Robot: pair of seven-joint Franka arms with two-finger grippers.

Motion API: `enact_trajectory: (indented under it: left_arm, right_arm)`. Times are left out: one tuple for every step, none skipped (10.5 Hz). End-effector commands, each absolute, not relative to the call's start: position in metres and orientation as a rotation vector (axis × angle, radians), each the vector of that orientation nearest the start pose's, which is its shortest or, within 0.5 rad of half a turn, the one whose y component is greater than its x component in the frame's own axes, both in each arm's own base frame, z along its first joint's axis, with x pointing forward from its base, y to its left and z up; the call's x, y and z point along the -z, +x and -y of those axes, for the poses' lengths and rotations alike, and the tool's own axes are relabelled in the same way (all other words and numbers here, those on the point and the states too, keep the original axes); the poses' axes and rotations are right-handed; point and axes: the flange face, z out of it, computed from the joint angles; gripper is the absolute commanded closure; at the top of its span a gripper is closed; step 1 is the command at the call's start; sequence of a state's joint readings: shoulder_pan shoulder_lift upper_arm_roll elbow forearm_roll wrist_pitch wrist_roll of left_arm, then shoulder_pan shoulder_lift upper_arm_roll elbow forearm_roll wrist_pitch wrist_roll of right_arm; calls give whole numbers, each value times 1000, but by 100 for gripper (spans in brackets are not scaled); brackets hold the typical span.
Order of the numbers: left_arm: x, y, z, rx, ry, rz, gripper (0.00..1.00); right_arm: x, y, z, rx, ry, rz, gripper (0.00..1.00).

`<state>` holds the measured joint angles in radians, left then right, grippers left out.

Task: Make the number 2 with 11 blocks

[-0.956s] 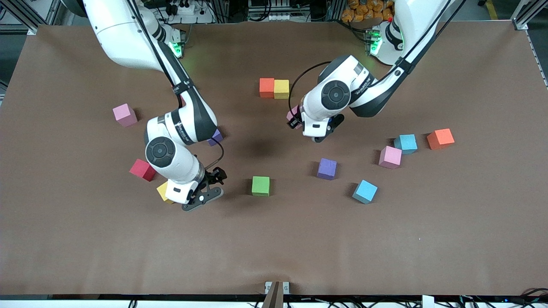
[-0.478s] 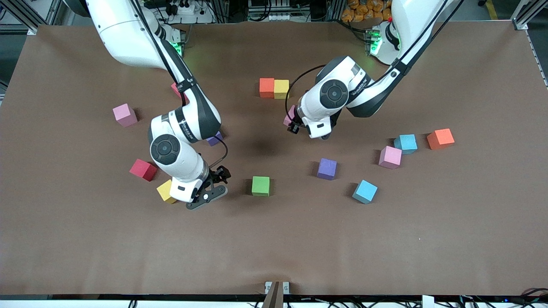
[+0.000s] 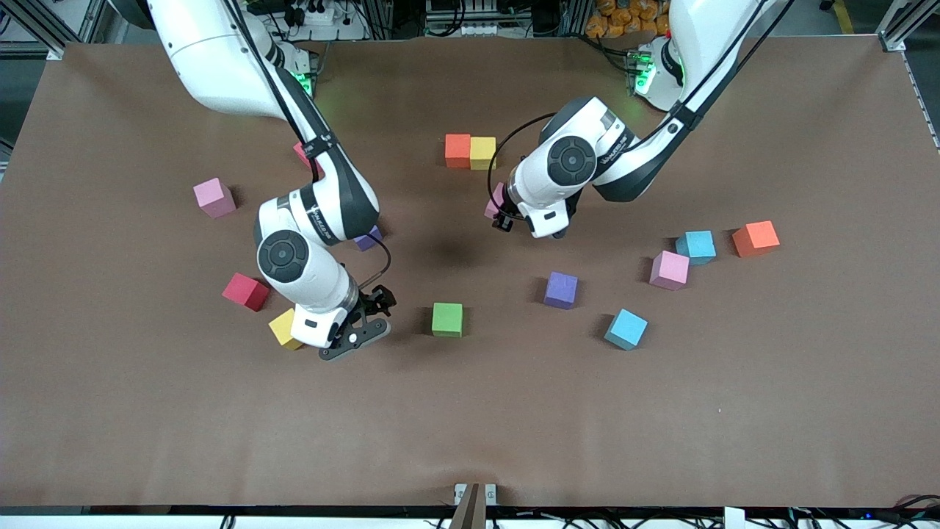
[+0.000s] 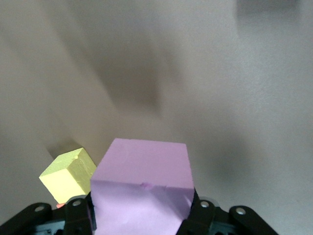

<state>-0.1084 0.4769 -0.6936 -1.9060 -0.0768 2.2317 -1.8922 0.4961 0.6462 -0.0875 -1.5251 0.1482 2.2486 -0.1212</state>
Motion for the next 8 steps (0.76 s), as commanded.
enact_trajectory:
  left_arm:
    - [-298,443,436,-568,-2594,1747,94]
    - [-300,443,438,-570,-2597,1748,94]
    - [-299,434,448,-574,-2610,1720,94]
    - [-299,433,449,-575,-2612,1717,94]
    - [-298,432,448,-572,-2610,1718,94]
    - [-298,431,449,-573,-2609,1715,94]
    - [-297,430,449,-573,-2606,1716,94]
    - [-297,425,454,-571,-2616,1696,94]
  right_arm:
    - [-291,654,-300,118,-2978,675,0]
    - [-292,654,-301,120,-2978,675,0]
    - [-293,655,-301,123,-2977,675,0]
    - [-292,654,-300,120,-2978,675,0]
    - [-293,654,-301,123,-2978,675,0]
    - [-292,654,-301,120,-2979,673,0]
    - [-291,654,-300,118,-2979,672,0]
    - [-292,654,-301,120,-2978,675,0]
